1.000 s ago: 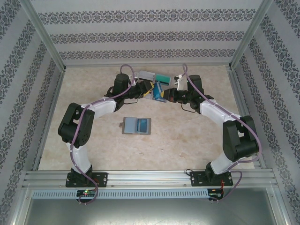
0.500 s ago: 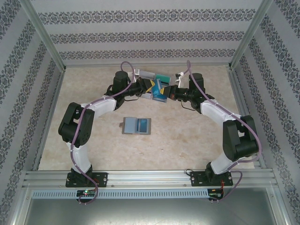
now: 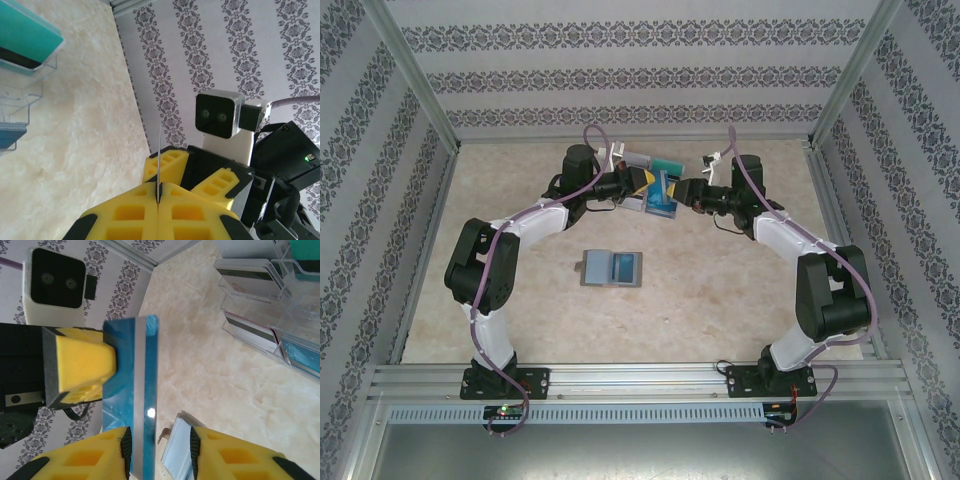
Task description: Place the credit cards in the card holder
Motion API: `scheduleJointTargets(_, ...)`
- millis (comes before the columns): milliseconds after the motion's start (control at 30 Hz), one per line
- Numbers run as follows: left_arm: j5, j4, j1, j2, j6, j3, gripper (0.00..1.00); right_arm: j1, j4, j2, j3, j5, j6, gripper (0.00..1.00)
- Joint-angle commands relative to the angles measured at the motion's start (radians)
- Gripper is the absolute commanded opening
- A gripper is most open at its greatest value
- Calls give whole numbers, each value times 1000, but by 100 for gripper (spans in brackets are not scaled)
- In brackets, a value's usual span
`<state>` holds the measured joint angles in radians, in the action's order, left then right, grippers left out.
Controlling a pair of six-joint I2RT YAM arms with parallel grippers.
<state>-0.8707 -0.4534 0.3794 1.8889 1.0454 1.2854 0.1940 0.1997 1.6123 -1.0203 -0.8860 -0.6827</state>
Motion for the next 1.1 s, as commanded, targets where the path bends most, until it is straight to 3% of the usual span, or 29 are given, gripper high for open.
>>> scheduleJointTargets(0, -63, 16, -6, 4, -32, 30, 0, 4, 27, 9, -45, -40, 4, 36)
scheduleJointTargets(300, -88, 37, -7, 19, -36, 51, 0, 30, 23, 18, -69, -64, 3, 26)
scheduleJointTargets(567, -97, 18, -6, 23, -25, 49, 0, 44, 36, 47, -73, -85, -8, 25)
scheduleJointTargets(633, -96, 37, -7, 21, -36, 46, 0, 48, 38, 42, -71, -77, -6, 11)
scheduleJointTargets(733, -90, 50, -11, 13, -46, 30, 0, 48, 19, 37, -73, -75, 7, 0)
scheduleJointTargets(767, -85, 60, -14, 8, -51, 25, 1, 48, 14, 36, -72, -78, 11, 0)
scheduleJointTargets(800, -74, 80, -21, -3, -62, 16, 10, 48, 11, 35, -69, -80, 11, 0)
scheduleJointTargets(867, -36, 143, -38, -30, -96, -13, 37, 56, -2, 27, -54, -80, 12, 0)
scheduleJointTargets(900, -9, 188, -49, -54, -127, -33, 42, 66, -16, 20, -39, -70, 15, 0)
scheduleJointTargets(1067, 168, 527, -92, -193, -340, -157, 46, 196, -33, 1, 102, 26, 21, 0)
